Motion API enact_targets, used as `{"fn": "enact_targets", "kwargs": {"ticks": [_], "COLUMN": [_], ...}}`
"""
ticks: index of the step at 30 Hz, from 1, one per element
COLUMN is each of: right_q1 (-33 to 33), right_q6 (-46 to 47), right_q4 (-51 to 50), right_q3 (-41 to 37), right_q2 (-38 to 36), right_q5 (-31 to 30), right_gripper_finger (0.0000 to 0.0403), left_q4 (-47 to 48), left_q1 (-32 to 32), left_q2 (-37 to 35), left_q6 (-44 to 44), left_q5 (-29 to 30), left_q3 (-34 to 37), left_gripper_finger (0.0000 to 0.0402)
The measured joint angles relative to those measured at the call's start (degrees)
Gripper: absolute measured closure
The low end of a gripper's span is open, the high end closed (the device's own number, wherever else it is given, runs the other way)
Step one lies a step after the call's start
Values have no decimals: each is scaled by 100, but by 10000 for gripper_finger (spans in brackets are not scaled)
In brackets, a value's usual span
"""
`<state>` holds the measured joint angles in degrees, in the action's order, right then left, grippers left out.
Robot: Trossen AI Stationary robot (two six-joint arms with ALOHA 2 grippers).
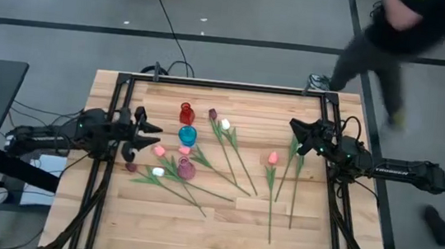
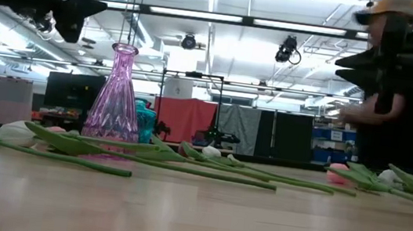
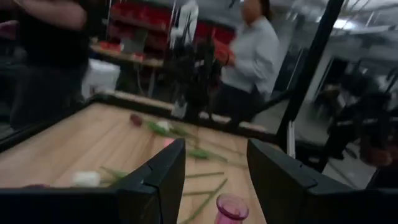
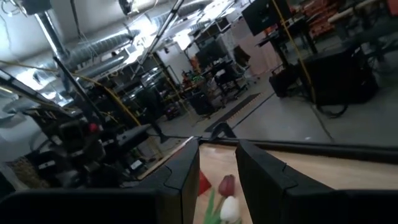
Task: Sort flowers into vase by color
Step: Put the left pink flower into the blue vase
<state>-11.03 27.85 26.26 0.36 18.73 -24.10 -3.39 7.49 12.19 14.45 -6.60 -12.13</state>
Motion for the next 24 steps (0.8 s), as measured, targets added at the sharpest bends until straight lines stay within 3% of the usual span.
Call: {"fn": "enact_targets", "kwargs": {"ticks": [5,12,24], "right_q1": [0,0,0], "right_q6": [-305,-598,-924], "right_q4": [0,28,24], "right_q3": [-1,0,0], "right_q2": [1,1,107], "right_q5": [41,558,1584], "right_gripper_finger": [284,284,284], "left_q4": [79,148,336], "left_q1": [-330,-711,-842], "left_q2": [1181,3324,6766], "left_q6": [-27,-202,225], "left_q5": [404,1096,1151], "left_q3": [-547,-1776,-4311], "left_gripper_finger": [224,224,224]}}
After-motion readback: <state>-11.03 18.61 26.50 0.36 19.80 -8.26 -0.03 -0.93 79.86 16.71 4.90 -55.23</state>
